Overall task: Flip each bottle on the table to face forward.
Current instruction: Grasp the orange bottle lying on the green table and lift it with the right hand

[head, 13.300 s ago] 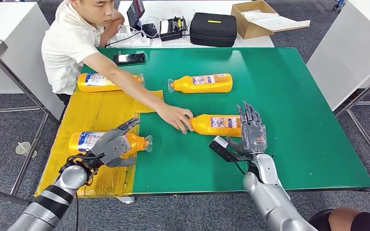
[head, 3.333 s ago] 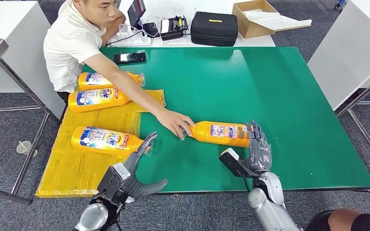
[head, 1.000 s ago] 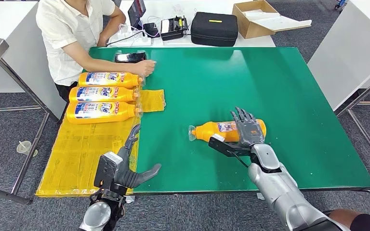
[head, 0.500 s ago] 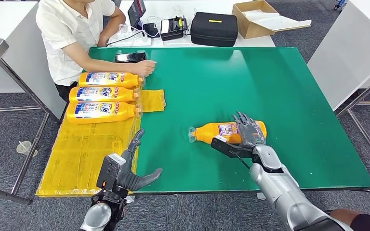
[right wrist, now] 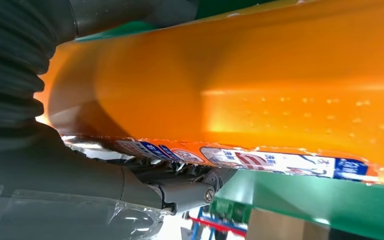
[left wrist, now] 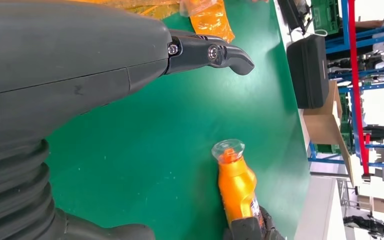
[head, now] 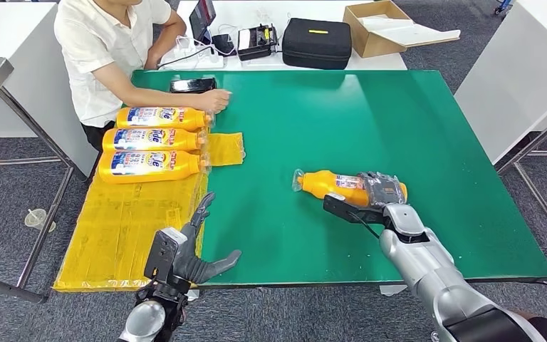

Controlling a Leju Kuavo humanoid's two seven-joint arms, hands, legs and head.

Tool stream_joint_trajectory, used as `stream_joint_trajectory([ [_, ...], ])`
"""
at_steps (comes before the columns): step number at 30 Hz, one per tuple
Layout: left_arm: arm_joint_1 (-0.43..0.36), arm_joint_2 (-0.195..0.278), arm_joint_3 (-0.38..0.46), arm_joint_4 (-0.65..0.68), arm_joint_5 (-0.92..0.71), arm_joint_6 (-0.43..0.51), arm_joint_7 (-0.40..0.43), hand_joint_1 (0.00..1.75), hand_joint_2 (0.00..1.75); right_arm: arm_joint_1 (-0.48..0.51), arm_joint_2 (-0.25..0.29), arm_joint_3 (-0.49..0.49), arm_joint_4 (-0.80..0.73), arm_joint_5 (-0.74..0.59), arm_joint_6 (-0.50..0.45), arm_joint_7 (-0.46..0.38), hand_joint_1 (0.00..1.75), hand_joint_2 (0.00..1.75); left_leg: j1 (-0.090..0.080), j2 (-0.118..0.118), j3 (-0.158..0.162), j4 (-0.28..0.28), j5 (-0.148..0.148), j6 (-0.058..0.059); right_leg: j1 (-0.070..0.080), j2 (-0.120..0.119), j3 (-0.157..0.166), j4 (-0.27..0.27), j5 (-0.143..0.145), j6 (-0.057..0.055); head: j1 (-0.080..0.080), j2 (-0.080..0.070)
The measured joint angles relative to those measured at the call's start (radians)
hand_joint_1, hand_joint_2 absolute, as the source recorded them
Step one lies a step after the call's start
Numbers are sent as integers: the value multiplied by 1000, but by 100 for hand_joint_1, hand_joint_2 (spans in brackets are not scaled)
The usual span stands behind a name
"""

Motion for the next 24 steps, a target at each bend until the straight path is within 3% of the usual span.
stream_joint_trajectory([
  [7, -1, -1, 8, 7, 6, -7, 0, 0, 175, -24, -15, 17, 25, -11, 33, -22, 175, 175, 0, 0, 0, 0, 0, 0, 0, 0, 0, 0, 0, 0, 0, 0],
  [10, -3, -1, 9, 9, 9, -10, -3, 0, 175, -27, -17, 17, 31, -61, 44, -73, 175, 175, 0, 0, 1, 0, 0, 0, 0, 0, 0, 0, 0, 0, 0, 0],
  [16, -21, -6, 15, 31, 140, -37, -4, 0, 175, 0, -30, -24, -9, -390, 82, -351, 175, 175, 0, 2, 3, 0, -1, 0, 0, 1, 2, 0, 0, 0, 0, 0],
  [20, -32, -18, 31, 65, 336, -102, 28, 0, 175, 45, 4, -41, -96, -527, 90, -419, 175, 175, 1, 4, 3, -1, -1, 0, 1, 3, 1, 0, 0, 0, 0, 0],
  [24, -41, -25, 33, 95, 424, -148, 36, 0, 175, 70, 53, -37, -176, -610, 104, -454, 175, 175, 2, 2, 2, 0, 1, -1, 1, 2, 1, 1, 0, 0, 0, 0],
])
